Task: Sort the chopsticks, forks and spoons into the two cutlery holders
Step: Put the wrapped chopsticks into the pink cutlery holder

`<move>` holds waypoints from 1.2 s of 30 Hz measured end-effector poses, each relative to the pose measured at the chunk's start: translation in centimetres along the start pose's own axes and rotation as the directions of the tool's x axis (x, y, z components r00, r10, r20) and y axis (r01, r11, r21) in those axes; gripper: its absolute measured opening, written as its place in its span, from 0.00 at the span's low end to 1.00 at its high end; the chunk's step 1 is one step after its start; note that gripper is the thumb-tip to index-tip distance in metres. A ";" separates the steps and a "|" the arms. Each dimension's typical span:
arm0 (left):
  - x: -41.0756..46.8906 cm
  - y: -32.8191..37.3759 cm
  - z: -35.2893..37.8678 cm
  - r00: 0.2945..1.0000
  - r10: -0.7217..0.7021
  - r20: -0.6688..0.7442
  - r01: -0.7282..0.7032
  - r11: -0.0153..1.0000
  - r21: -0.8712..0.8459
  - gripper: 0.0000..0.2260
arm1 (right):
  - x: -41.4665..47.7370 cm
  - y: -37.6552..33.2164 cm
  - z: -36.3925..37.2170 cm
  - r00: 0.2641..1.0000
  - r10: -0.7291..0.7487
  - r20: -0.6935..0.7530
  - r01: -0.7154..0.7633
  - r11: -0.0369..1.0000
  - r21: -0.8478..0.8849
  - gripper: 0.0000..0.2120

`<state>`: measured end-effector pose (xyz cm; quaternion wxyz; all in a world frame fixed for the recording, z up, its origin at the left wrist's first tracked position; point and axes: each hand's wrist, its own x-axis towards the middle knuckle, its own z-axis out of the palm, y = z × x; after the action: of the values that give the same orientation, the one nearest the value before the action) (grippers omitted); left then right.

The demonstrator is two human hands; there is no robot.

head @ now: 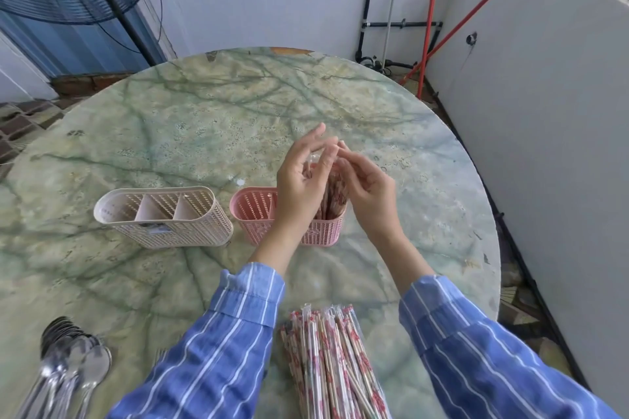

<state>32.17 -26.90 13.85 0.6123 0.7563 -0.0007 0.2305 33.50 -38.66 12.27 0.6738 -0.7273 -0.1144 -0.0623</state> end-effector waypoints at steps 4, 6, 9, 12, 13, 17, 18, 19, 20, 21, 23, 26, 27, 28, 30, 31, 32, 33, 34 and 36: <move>-0.7 -2.0 0.0 0.999 0.033 -0.025 -0.032 0.999 0.032 0.07 | -0.1 1.0 -0.2 1.000 -0.026 0.018 0.027 0.998 -0.057 0.10; -1.3 -3.1 -0.2 0.996 0.078 -0.033 -0.074 0.992 0.100 0.08 | -0.4 1.7 -0.2 0.997 -0.069 0.019 0.071 0.986 -0.150 0.12; -2.0 -3.9 -0.4 0.981 0.194 0.006 -0.190 0.954 0.232 0.09 | -0.9 2.2 -0.1 0.986 -0.164 0.041 0.169 0.961 -0.220 0.15; -2.1 -3.1 -0.4 0.971 0.235 0.040 -0.237 0.938 0.251 0.15 | -1.0 1.6 -0.1 0.978 -0.203 0.045 0.208 0.956 -0.207 0.19; -2.1 -2.7 -0.3 0.971 0.235 0.040 -0.238 0.942 0.238 0.17 | -0.9 1.5 -0.1 0.978 -0.204 0.040 0.208 0.956 -0.205 0.20; -2.0 -2.9 -0.1 0.972 0.225 0.073 -0.236 0.930 0.282 0.18 | -0.8 2.1 0.1 0.963 -0.259 0.072 0.269 0.914 -0.303 0.17; -2.2 -3.3 0.0 0.973 0.212 0.096 -0.231 0.921 0.312 0.18 | -0.9 2.3 0.0 0.958 -0.273 0.089 0.287 0.899 -0.331 0.17; -2.5 -3.7 -0.1 0.972 0.202 0.118 -0.231 0.911 0.341 0.18 | -0.9 2.5 0.0 0.953 -0.287 0.100 0.303 0.887 -0.349 0.17; -2.7 -4.1 -0.1 0.971 0.198 0.136 -0.234 0.903 0.359 0.18 | -1.0 2.6 -0.1 0.949 -0.298 0.108 0.316 0.880 -0.355 0.18; -2.8 -4.4 -0.2 0.968 0.199 0.150 -0.241 0.900 0.363 0.18 | -1.0 2.6 -0.2 0.948 -0.297 0.117 0.319 0.883 -0.344 0.18; -2.9 -4.4 -0.3 0.968 0.195 0.160 -0.239 0.911 0.337 0.18 | -1.0 2.1 -0.4 0.960 -0.239 0.145 0.272 0.916 -0.294 0.19; -3.4 -3.8 -0.3 0.990 0.068 0.119 -0.096 0.966 0.241 0.22 | -1.9 1.9 -0.5 0.982 -0.066 0.175 0.101 0.974 -0.203 0.27; -3.8 -3.6 -0.3 0.994 -0.015 0.106 -0.007 0.979 0.206 0.24 | -2.3 2.1 -0.6 0.983 -0.020 0.180 0.052 0.983 -0.175 0.29; -4.2 -3.8 -0.4 0.988 -0.097 0.117 0.077 0.983 0.165 0.26 | -2.6 2.4 -0.7 0.982 0.015 0.186 0.018 0.985 -0.174 0.31; -5.0 -4.1 -0.4 0.961 -0.182 0.208 0.164 0.981 0.104 0.27 | -2.8 3.1 -0.7 0.977 0.063 0.201 -0.015 0.972 -0.234 0.32; -5.2 -4.1 -0.4 0.948 -0.184 0.260 0.161 0.981 0.106 0.28 | -2.9 3.3 -0.5 0.975 0.068 0.210 -0.013 0.968 -0.252 0.31; -5.2 -4.3 -0.4 0.936 -0.179 0.304 0.147 0.981 0.124 0.29 | -2.9 3.5 -0.4 0.975 0.053 0.215 0.006 0.964 -0.265 0.30; -5.2 -4.3 -0.5 0.928 -0.178 0.328 0.132 0.979 0.156 0.30 | -2.9 3.6 -0.2 0.976 0.019 0.216 0.041 0.962 -0.270 0.29; -5.1 -4.4 -0.5 0.925 -0.181 0.335 0.121 0.974 0.192 0.31 | -3.0 3.5 -0.2 0.978 -0.017 0.208 0.075 0.959 -0.273 0.28; -4.9 -4.2 -0.6 0.936 -0.156 0.316 0.082 0.968 0.237 0.33 | -3.2 3.3 -0.2 0.985 -0.040 0.167 0.080 0.967 -0.242 0.26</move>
<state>28.75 -26.65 8.29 0.5287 0.8460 -0.0324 0.0605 31.29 -39.32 8.28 0.5643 -0.8045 -0.1817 -0.0375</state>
